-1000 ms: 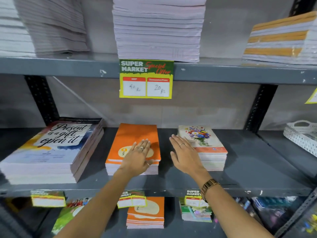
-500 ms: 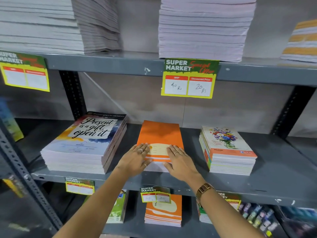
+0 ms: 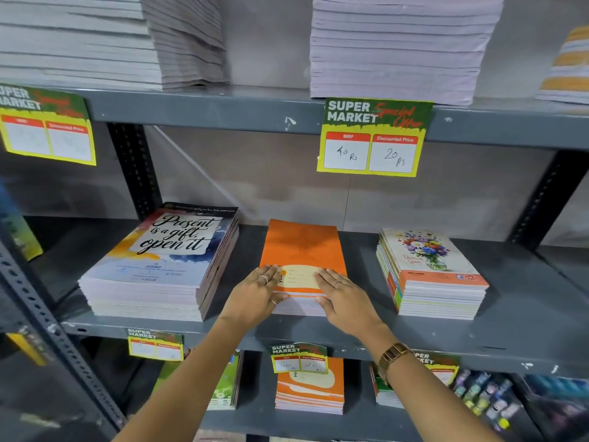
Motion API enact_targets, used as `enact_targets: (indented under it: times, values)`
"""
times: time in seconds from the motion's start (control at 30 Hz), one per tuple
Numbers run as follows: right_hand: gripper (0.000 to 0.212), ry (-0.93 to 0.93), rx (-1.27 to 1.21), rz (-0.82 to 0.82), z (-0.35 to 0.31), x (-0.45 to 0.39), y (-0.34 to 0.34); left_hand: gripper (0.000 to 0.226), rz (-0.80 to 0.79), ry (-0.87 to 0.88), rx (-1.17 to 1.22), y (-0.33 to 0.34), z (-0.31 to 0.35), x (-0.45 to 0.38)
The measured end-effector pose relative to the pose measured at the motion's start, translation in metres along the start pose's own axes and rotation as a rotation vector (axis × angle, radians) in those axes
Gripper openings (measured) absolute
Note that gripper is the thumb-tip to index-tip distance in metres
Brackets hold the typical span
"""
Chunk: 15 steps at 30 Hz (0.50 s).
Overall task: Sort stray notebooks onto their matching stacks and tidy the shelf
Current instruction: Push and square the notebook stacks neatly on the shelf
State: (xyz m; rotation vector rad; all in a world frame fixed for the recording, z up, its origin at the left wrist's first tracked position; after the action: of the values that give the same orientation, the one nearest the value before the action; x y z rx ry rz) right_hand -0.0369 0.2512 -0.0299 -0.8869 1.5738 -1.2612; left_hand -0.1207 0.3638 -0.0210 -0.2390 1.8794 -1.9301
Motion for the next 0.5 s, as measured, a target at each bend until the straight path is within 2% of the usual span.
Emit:
enact_targets:
  times: [0.07, 0.5]
  values:
    - [0.053, -0.001, -0.001, 0.008, 0.0005, 0.0009, 0.0004, 0.063, -0.002, -0.019, -0.014, 0.0014, 0.0003, 0.0012]
    - [0.050, -0.032, -0.010, 0.056, -0.0011, 0.0018, -0.0019, 0.060, -0.029, -0.051, -0.040, 0.0029, 0.0044, 0.0030]
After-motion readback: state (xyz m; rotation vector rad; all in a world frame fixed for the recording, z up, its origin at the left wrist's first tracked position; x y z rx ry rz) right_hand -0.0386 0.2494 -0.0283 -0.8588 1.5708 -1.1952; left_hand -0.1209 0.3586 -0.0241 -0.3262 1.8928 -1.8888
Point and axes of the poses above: each hand's wrist, its own x-axis away from the middle knuckle, its own y-axis out of the palm, z = x × y, the point moved 10 cm from there along -x, towards the middle knuckle, and after that the axes turned 9 degrees about -y, right-handed, at the moved point
